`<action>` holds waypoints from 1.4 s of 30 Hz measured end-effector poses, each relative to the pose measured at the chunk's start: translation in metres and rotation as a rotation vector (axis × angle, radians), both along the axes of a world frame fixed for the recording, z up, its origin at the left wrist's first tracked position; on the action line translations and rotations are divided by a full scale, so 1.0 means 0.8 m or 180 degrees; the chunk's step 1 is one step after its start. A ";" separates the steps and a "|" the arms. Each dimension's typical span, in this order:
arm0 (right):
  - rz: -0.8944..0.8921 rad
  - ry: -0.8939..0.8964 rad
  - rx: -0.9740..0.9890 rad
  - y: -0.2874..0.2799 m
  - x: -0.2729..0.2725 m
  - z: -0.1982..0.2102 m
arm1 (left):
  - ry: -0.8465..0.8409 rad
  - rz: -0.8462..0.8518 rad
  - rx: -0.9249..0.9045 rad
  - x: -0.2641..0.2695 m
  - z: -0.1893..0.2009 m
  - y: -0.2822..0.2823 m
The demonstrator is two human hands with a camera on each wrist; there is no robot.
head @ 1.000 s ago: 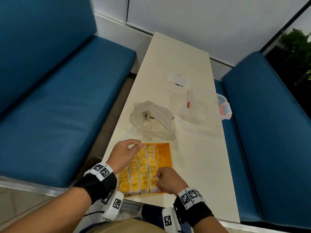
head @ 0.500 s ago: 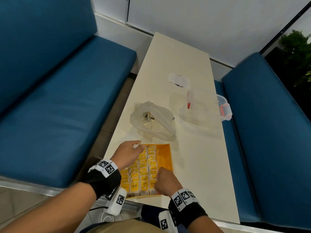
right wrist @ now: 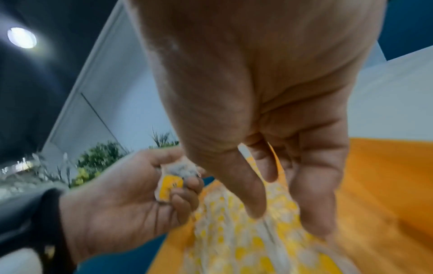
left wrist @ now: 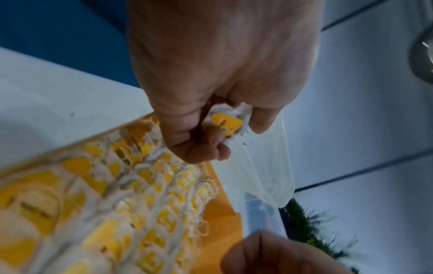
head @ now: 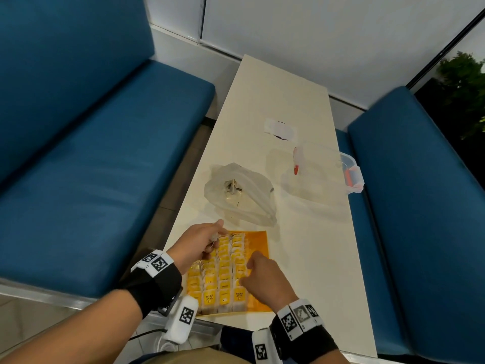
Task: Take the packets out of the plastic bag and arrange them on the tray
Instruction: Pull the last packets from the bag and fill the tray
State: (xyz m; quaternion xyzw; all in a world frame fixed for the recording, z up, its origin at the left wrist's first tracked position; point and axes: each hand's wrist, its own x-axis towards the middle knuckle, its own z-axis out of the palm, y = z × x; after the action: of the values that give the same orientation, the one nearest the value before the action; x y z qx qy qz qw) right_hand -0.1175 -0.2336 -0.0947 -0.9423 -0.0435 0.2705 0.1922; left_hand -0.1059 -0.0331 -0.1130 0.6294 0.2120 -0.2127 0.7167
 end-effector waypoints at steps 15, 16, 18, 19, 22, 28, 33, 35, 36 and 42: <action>-0.0149 -0.0785 0.1381 0.052 0.006 0.032 | 0.0428 0.0606 -0.1809 -0.005 0.015 -0.009; -0.0101 -0.0838 0.1317 0.053 0.006 0.028 | 0.0441 0.0620 -0.1840 -0.005 0.014 -0.010; -0.0008 -0.1008 0.1264 0.055 0.006 0.022 | 0.0475 0.0612 -0.1953 -0.004 0.014 -0.012; 0.0005 -0.1109 0.1283 0.056 0.007 0.018 | 0.0484 0.0592 -0.1994 -0.004 0.015 -0.012; -0.0047 -0.1416 0.1386 0.051 0.010 0.014 | 0.0478 0.0540 -0.1990 -0.004 0.016 -0.011; -0.0006 -0.1525 0.1333 0.031 0.014 0.011 | 0.0278 0.0213 -0.1617 -0.007 0.011 -0.003; -0.0549 -0.0925 0.1794 0.024 0.014 0.017 | -0.0135 0.0363 -0.1059 -0.011 -0.002 -0.002; -0.1070 -0.0486 0.2106 0.023 0.020 0.020 | -0.0309 0.0398 -0.0926 -0.011 -0.003 -0.003; -0.1175 -0.0371 0.2148 0.023 0.023 0.022 | -0.0386 0.0401 -0.0889 -0.011 -0.001 -0.003; -0.1314 -0.0136 0.2281 0.026 0.033 0.036 | -0.0628 0.0410 -0.0852 -0.010 0.012 -0.006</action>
State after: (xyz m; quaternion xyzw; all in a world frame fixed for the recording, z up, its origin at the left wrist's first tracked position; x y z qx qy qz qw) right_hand -0.0913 -0.2125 -0.0656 -0.8102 0.0510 0.1744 0.5573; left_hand -0.1141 -0.0378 -0.1037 0.5313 0.1503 -0.1300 0.8236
